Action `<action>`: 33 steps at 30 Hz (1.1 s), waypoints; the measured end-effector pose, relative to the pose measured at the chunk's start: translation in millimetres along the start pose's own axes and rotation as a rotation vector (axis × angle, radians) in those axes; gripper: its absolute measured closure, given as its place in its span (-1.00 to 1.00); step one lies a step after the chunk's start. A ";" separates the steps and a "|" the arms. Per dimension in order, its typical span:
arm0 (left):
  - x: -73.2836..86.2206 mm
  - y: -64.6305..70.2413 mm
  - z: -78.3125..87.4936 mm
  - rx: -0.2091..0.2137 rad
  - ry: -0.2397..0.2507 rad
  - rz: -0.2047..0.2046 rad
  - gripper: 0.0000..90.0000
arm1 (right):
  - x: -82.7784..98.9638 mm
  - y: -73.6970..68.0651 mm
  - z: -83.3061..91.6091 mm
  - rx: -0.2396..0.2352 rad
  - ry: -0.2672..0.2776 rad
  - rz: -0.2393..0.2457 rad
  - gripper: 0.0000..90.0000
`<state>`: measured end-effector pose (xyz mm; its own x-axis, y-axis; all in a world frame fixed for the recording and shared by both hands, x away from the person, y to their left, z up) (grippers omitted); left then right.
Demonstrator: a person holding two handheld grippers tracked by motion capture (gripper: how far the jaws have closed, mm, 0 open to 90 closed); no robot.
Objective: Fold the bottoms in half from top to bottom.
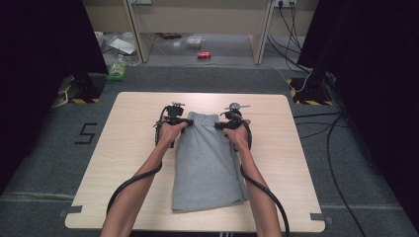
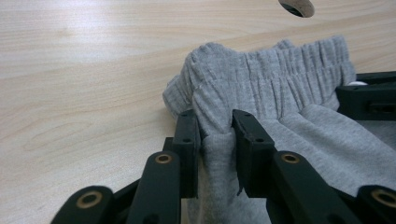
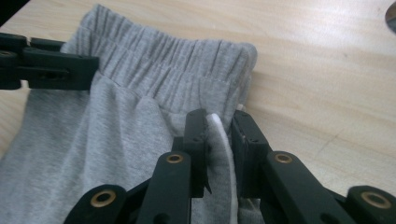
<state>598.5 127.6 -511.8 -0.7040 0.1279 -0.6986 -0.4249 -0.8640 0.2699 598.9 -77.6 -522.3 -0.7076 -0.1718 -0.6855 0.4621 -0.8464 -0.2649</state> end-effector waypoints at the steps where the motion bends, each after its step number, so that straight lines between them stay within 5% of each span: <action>1: -0.4 0.4 0.7 0.000 0.002 -0.004 0.61 | -1.3 -0.6 2.2 -0.002 0.005 -0.001 0.73; 11: -13.3 13.4 18.6 0.025 0.043 -0.045 0.66 | -10.3 -2.5 23.4 -0.029 0.055 0.021 0.74; 19: -17.8 25.0 41.8 0.069 0.092 -0.083 0.68 | -13.9 -10.5 49.7 -0.066 0.098 0.083 0.74; 33: -1.2 48.0 85.1 0.157 0.140 -0.157 0.68 | 7.9 -30.1 97.1 -0.131 0.161 0.173 0.74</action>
<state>530.5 127.4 -441.7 -0.5417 0.1765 -0.8218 -0.6133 -0.7516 0.2429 527.5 -102.4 -453.8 -0.5230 -0.2173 -0.8242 0.6415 -0.7371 -0.2127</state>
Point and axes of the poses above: each handheld gripper's, and its own axes: z roughly backward along the jaws, x roughly out of its underside, y roughly to its right, the point moved 4 cm from there along -z, roughly forward along the jaws, and after that the axes turned 3 degrees about x, right-handed, at the moved point
